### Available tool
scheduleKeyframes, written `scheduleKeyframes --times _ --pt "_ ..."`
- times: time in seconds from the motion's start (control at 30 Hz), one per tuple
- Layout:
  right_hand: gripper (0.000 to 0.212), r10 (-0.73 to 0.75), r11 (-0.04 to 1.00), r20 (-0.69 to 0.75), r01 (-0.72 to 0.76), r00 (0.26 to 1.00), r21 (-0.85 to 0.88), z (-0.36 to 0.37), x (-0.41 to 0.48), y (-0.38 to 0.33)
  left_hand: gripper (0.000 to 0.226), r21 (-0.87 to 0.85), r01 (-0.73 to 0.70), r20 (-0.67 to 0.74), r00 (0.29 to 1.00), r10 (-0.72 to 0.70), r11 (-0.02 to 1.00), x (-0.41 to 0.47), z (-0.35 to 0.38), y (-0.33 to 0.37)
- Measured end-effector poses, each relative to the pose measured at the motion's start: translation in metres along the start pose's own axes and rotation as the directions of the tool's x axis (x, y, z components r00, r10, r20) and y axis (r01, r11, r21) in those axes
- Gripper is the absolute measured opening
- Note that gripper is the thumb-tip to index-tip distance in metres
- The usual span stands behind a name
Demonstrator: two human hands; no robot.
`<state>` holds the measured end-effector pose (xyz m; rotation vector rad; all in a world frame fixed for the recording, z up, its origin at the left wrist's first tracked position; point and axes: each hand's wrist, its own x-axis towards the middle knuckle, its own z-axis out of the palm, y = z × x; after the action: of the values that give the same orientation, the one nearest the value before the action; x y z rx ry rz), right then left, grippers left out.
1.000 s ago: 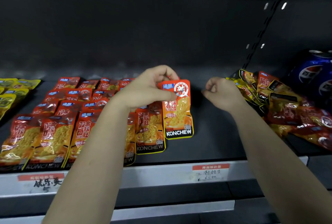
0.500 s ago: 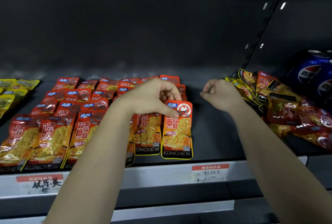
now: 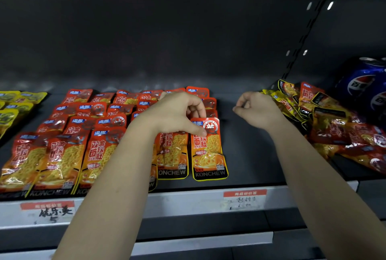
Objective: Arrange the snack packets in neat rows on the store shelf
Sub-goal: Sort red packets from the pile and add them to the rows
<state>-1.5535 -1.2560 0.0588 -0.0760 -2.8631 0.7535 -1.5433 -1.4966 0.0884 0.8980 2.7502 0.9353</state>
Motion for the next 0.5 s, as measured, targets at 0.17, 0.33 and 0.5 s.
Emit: scheduleKeyframes --times 0.17,0.33,0.5 --pt "0.02 0.008 1.0 0.017 -0.008 1.0 -0.001 0.0004 -0.0003 -0.0004 0.035 0.016 -0.01 -0.005 1.0 0.01 1.0 0.001 0.0006 0.0004" --pt "0.019 0.009 1.0 0.027 -0.009 1.0 -0.005 0.0003 -0.0006 -0.0007 0.037 0.043 -0.015 0.0 1.0 0.015 0.999 0.0022 0.0014 -0.0014" --pt "0.02 0.009 1.0 0.023 -0.009 1.0 0.003 0.0009 -0.0003 0.0004 0.045 0.122 -0.029 -0.066 0.997 0.037 0.992 0.002 0.0018 -0.0019"
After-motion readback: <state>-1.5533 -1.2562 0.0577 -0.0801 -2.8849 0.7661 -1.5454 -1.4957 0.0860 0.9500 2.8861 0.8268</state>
